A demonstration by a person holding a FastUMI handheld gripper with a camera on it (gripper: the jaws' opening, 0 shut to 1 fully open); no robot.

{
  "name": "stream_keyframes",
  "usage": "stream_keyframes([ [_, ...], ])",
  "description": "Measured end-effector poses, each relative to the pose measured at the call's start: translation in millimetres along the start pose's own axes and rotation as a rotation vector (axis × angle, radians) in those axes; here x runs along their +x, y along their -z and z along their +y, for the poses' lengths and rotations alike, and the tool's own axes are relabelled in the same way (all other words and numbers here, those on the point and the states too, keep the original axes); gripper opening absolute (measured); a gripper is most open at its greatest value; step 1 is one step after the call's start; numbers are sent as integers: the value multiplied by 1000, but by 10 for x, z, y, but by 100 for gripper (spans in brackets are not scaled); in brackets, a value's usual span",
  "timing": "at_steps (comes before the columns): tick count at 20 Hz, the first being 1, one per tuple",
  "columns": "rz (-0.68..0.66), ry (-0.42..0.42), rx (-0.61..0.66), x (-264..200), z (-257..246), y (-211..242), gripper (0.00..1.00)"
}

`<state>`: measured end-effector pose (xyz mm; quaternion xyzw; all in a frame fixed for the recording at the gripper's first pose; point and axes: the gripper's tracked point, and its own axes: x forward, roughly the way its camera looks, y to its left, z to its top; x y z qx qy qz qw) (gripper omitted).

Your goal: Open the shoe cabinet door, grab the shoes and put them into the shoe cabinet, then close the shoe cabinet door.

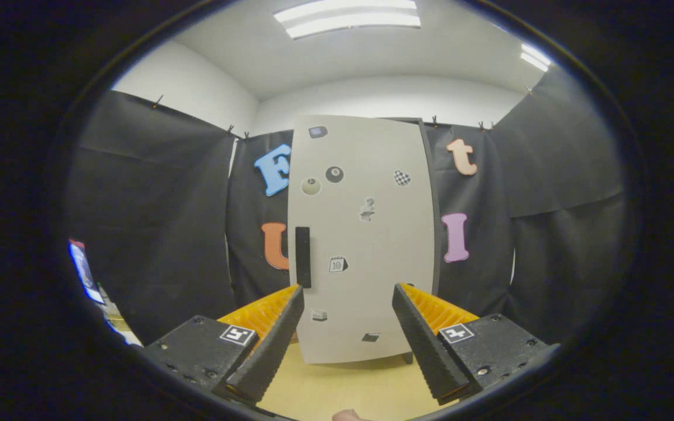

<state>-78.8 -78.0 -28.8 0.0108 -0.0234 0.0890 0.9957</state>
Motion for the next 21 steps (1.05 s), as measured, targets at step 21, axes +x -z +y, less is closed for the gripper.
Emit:
stream_keyframes([
  [21,-75,129,-69,-521,-64,-21,99],
])
